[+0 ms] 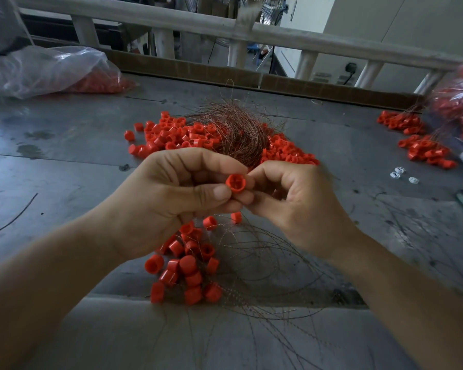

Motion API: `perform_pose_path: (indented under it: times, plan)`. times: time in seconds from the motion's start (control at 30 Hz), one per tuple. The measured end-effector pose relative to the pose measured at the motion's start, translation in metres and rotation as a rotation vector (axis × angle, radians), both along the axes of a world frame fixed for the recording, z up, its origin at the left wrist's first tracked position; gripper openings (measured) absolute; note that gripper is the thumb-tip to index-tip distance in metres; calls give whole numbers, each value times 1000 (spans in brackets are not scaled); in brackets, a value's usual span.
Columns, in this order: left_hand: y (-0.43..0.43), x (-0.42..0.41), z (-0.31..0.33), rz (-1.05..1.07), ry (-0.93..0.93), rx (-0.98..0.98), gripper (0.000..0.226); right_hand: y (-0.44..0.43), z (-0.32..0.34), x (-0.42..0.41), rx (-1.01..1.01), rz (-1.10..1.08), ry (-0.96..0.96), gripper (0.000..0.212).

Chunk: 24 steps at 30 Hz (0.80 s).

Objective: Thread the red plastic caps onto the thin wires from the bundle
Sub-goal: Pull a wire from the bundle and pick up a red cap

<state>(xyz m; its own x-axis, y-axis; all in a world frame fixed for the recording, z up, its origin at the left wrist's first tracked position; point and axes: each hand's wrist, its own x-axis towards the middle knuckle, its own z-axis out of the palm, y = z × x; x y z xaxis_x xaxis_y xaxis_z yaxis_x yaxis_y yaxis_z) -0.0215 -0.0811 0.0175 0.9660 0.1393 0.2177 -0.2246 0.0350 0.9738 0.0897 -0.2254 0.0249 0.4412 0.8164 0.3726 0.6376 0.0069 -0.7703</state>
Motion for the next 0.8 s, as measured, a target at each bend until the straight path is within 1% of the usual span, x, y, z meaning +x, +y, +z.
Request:
perform_pose_path:
  times: [0.07, 0.17, 0.2, 0.23, 0.3, 0.37, 0.47, 0.53, 0.57, 0.63, 0.8]
  plan:
    - [2, 1, -2, 11, 0, 4, 42, -1, 3, 4, -10, -5, -1, 8]
    - [4, 1, -4, 19, 5, -8, 44, -5, 6, 21, -23, -131, 26, 34]
    - [5, 2, -4, 17, 7, -16, 44, -7, 6, 29, -6, -197, 42, 36]
    - [5, 2, -4, 15, 11, -24, 44, -8, 6, 38, 6, -267, 43, 32]
    - [5, 1, -3, 17, 13, -27, 44, -11, 1, 56, -13, -398, -8, 16]
    - [5, 2, -2, 7, 20, -31, 43, -12, -6, 67, -95, -475, -101, 6]
    - [5, 1, -2, -2, 22, -30, 40, -11, -15, 75, -247, -495, -210, 10]
    - [5, 2, -2, -8, 8, -85, 29, -10, -20, 78, -319, -503, -283, 13]
    - [5, 2, -1, -12, 0, -141, 25, -9, -22, 78, -338, -513, -324, 14]
    - [3, 2, -1, -10, -3, -209, 24, -7, -24, 78, -375, -532, -396, 14]
    - [2, 1, -1, -10, -10, -208, 25, -3, -24, 75, -431, -538, -458, 6]
